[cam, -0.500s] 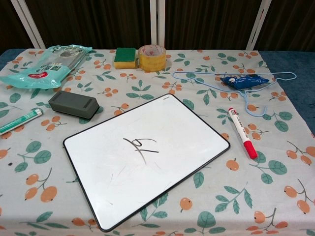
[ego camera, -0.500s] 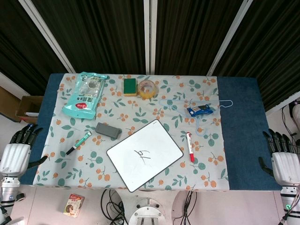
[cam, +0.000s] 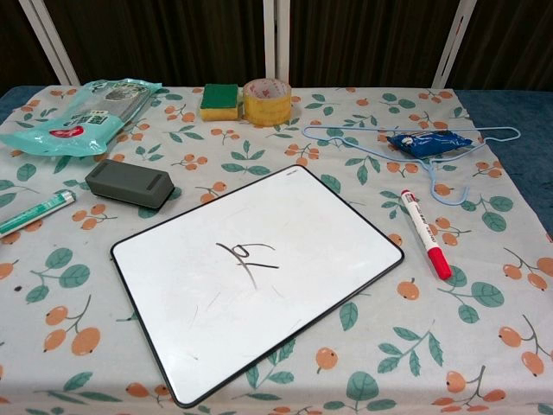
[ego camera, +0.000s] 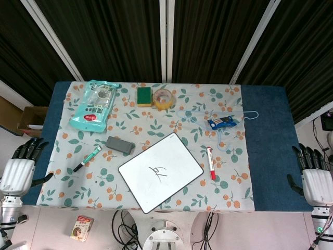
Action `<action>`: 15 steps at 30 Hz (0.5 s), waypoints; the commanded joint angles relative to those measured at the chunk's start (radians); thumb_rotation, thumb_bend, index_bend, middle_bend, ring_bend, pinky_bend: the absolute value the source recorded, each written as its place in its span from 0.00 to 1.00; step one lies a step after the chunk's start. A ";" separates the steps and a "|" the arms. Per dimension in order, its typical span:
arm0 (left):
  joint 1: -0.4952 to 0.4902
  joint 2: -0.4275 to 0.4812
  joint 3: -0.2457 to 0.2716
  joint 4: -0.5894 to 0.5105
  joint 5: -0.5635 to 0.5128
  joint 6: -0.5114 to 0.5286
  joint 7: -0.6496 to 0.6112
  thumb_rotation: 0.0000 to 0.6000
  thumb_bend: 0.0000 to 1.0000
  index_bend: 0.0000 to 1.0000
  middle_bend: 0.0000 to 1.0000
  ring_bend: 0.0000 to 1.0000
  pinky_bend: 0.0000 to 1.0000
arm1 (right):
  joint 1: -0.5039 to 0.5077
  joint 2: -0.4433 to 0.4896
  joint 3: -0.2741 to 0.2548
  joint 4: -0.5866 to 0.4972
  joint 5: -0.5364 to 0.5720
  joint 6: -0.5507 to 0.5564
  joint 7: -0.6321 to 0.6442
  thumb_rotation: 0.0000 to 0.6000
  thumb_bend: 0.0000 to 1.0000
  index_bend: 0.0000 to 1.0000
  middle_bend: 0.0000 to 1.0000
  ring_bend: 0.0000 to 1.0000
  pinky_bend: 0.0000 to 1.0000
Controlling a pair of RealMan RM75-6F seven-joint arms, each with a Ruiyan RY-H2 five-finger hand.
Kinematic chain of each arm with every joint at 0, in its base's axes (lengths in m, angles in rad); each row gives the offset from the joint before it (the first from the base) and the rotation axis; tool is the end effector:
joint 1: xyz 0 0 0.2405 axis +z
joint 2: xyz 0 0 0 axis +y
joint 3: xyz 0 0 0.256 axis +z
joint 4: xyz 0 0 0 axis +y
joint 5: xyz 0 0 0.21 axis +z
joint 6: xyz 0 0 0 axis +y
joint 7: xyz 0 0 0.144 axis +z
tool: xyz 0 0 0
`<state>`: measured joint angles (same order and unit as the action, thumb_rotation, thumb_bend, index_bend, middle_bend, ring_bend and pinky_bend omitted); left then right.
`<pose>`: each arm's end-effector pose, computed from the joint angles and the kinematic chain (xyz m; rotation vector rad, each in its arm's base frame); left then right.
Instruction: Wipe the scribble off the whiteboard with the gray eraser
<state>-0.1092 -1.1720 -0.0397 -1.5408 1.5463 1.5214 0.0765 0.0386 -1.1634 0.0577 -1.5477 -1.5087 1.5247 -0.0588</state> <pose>-0.3086 0.1870 0.1493 -1.4466 -0.7761 -0.8934 -0.3239 -0.1684 0.1567 1.3609 -0.8343 0.8455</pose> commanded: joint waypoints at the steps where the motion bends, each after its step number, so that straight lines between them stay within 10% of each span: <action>1: -0.009 0.003 0.001 -0.008 0.006 -0.012 0.004 0.98 0.07 0.15 0.12 0.08 0.18 | 0.001 0.001 0.001 0.001 0.002 -0.003 0.001 1.00 0.26 0.00 0.00 0.00 0.00; 15: -0.277 -0.080 -0.053 -0.017 0.079 -0.303 0.006 1.00 0.07 0.15 0.12 0.09 0.21 | -0.012 0.013 0.008 0.012 0.010 0.017 0.037 1.00 0.27 0.00 0.00 0.00 0.00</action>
<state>-0.3281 -1.2131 -0.0756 -1.5725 1.6166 1.2817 0.0987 0.0294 -1.1515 0.0668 -1.5370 -1.4993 1.5388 -0.0250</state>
